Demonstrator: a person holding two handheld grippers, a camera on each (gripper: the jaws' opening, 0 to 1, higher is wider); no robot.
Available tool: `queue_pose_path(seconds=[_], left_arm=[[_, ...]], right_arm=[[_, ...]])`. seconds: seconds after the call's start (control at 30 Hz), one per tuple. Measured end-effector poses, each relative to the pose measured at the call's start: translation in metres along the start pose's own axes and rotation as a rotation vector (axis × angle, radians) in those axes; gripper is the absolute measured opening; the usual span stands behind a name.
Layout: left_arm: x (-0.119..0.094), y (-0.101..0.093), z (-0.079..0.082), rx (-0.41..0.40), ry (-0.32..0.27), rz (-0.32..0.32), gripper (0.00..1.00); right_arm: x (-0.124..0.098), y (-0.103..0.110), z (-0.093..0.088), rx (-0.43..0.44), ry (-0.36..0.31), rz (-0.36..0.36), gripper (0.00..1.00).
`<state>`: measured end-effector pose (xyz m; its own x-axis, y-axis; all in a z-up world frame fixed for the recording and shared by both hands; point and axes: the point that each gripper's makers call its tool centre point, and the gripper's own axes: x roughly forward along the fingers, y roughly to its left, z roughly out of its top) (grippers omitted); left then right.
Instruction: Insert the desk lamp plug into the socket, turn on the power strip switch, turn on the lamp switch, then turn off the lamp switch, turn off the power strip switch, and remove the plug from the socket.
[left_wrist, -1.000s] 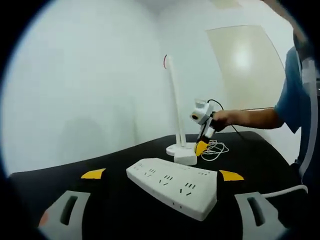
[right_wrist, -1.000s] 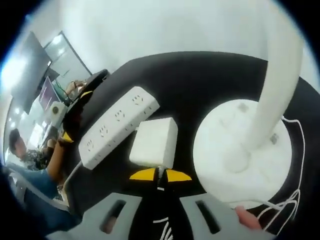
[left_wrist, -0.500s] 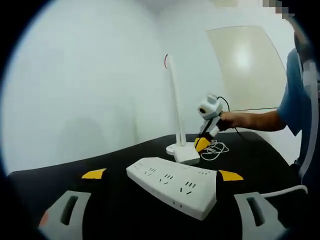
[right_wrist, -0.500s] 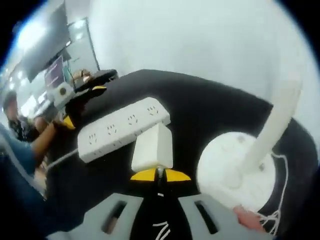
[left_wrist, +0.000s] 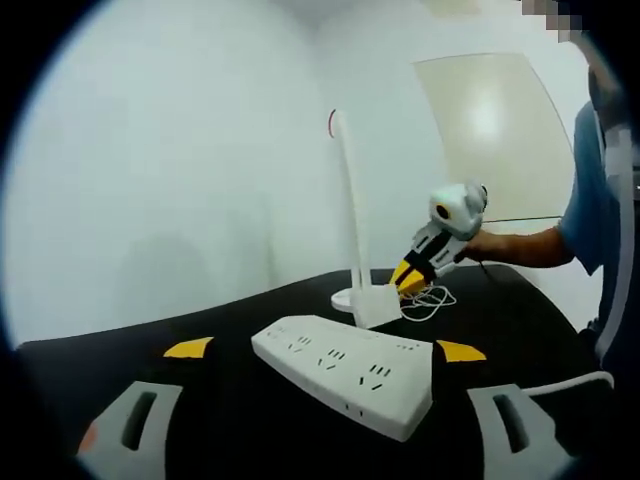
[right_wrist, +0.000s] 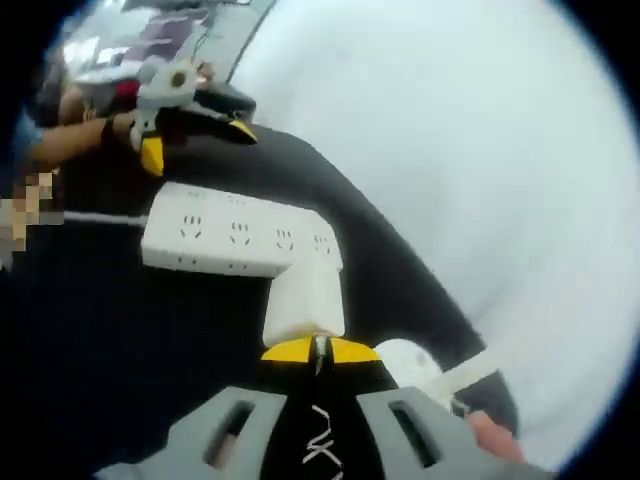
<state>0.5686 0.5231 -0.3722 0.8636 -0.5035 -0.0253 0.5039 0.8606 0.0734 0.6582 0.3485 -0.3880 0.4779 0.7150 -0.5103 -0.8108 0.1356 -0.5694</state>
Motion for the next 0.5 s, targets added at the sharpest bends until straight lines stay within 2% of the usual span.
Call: queue_pose_path(seconds=[0.2,0.5], left_arm=[[-0.001,0.0,0.0,-0.003,-0.002,-0.002,0.83],[-0.003,-0.002,0.004,-0.007,-0.016,-0.009,0.83]], right_arm=[[-0.003,0.003,0.011,-0.125,0.005,-0.037,0.05],[-0.017,0.001,0.03,-0.229,-0.02,-0.096,0.05]])
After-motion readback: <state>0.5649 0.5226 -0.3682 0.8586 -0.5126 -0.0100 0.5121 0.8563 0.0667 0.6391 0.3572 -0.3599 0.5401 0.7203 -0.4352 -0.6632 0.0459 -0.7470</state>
